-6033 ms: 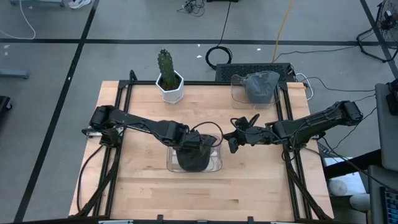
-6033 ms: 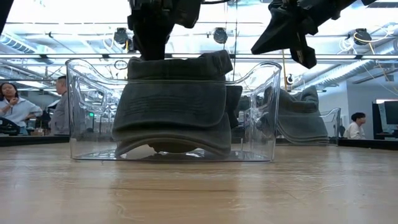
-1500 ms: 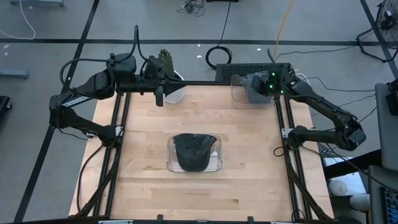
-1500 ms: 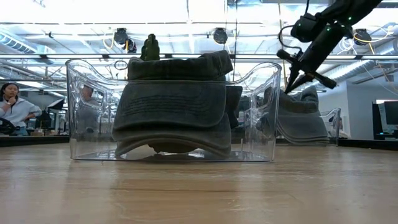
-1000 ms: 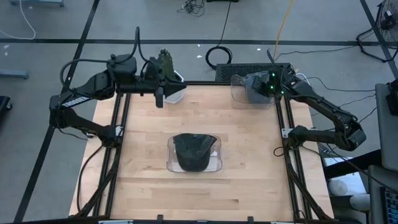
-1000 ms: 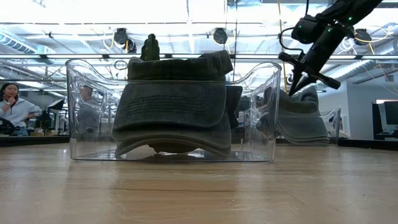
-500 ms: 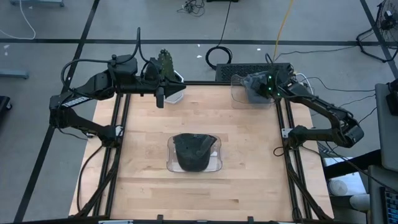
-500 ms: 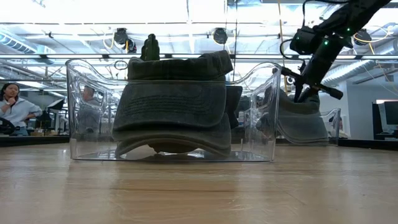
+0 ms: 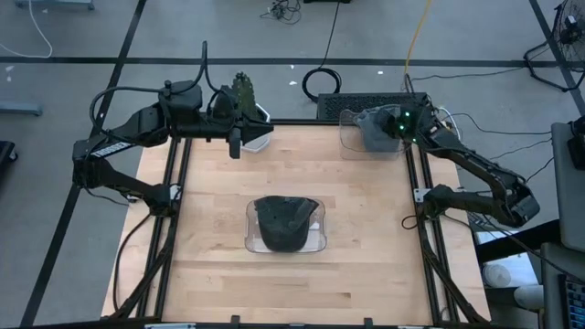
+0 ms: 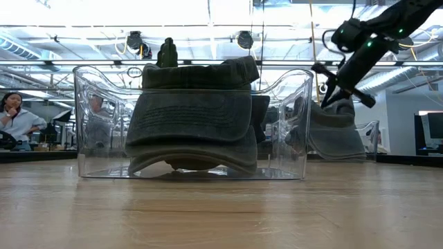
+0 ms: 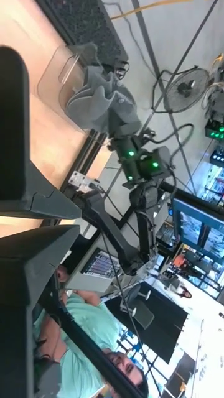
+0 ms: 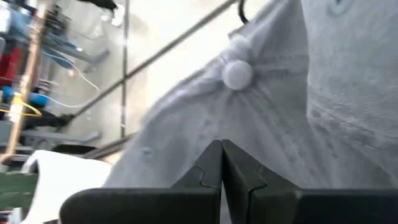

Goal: Pick & Place hat
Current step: Adjust the gray cap in the top transparent bin

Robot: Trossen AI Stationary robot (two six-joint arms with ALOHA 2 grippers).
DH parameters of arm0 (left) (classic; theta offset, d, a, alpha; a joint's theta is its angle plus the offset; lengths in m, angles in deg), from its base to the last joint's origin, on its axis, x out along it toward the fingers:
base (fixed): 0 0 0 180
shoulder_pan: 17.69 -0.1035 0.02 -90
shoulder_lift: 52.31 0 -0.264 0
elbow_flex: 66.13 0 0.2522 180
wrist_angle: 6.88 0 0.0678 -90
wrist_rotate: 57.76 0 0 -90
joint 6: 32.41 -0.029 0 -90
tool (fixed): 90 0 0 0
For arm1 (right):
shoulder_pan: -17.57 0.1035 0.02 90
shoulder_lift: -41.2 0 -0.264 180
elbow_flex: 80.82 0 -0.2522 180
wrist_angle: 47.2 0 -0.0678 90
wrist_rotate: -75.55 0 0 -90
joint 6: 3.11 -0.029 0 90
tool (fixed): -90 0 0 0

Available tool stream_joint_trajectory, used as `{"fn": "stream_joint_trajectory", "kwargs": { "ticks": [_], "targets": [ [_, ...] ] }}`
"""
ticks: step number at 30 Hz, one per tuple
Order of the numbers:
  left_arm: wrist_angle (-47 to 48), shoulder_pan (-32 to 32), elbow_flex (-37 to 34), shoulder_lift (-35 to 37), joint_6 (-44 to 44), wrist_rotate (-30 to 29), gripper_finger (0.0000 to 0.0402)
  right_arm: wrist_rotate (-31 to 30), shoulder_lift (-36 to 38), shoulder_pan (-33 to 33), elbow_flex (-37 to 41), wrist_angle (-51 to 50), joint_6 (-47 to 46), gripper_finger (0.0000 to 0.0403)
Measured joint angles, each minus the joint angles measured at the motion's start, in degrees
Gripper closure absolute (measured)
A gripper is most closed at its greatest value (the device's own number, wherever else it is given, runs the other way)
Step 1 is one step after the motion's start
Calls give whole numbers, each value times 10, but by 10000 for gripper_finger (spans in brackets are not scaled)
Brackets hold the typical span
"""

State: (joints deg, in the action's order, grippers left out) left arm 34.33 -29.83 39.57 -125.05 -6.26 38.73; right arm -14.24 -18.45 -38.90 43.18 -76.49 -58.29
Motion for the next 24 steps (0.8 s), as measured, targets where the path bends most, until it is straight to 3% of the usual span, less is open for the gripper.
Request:
{"fn": "stream_joint_trajectory", "kwargs": {
  "ticks": [5,12,17,24],
  "targets": [
    [7,7,0,0,3,9,366,0,52,0,0,-20,-14,403],
    [7,12,0,0,-2,6,366,45,83,3,0,-145,-26,403],
    [0,12,0,0,1,-19,366,15,76,7,0,-124,-24,403],
    [-7,12,0,0,1,-28,366,43,72,7,0,-127,-22,403]
  ]
}}
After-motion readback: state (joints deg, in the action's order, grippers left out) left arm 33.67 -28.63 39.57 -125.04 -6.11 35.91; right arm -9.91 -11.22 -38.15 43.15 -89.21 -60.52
